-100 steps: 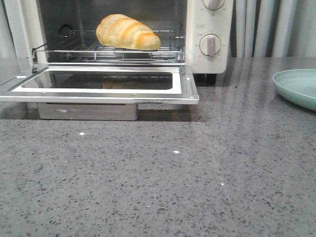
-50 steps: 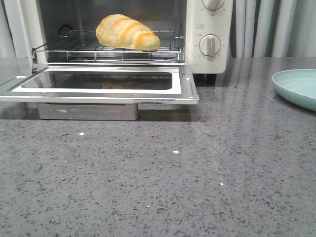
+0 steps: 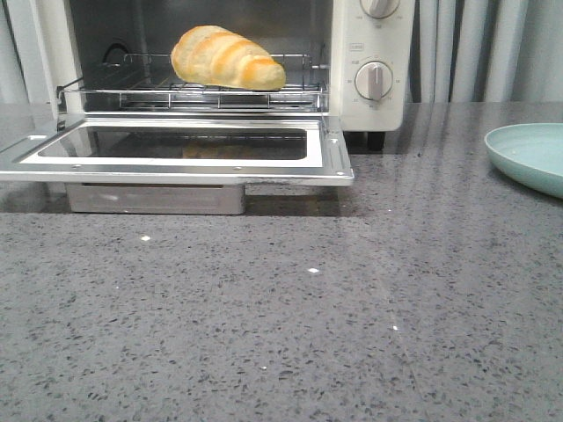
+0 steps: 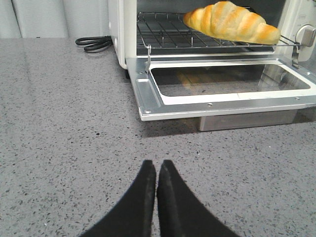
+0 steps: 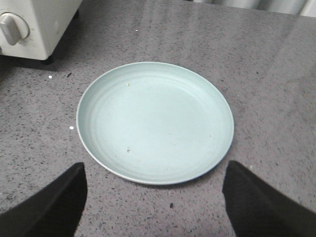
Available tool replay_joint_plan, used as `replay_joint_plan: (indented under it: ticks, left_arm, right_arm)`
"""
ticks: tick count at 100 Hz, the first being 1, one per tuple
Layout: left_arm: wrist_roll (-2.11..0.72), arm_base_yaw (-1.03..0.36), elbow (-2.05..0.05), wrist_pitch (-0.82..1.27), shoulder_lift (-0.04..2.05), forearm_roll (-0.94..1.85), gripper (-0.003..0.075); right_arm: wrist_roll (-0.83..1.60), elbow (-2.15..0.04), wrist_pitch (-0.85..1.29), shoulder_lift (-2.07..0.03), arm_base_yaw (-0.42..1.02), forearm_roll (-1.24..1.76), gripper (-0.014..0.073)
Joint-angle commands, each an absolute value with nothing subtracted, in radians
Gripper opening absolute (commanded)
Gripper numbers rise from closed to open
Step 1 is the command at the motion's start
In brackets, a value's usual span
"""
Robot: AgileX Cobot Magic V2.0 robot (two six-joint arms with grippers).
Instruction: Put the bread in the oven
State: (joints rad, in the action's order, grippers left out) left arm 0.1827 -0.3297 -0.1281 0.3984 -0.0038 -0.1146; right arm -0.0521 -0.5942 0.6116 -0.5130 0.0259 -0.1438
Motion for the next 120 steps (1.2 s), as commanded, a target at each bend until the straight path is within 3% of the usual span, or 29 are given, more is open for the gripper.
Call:
replay_joint_plan:
  ticks: [1,36,63,120]
  left_arm:
    - [0.192,-0.328,-0.156,0.312,-0.028,-0.107,-0.0021]
    - [0.192,-0.328,-0.156,0.312,-0.028,-0.107,-0.0021]
    - [0.192,-0.328,-0.156,0.312,-0.028,-0.107,-0.0021]
    - [0.192,-0.328,-0.156,0.312,-0.028,-0.107,-0.0021]
  right_arm:
    - [-0.042,-0.557,0.494,-0.455,-0.012,-0.135,0.0517]
    - [-0.042,-0.371,0.402,-0.241,-0.109,-0.082,0.0517]
    - [-0.049,-0.232,0.208,-0.120,-0.111,-0.077,0.0517]
    - [-0.049,-0.028,0.042,-0.023,-0.111,-0.068,0.0517]
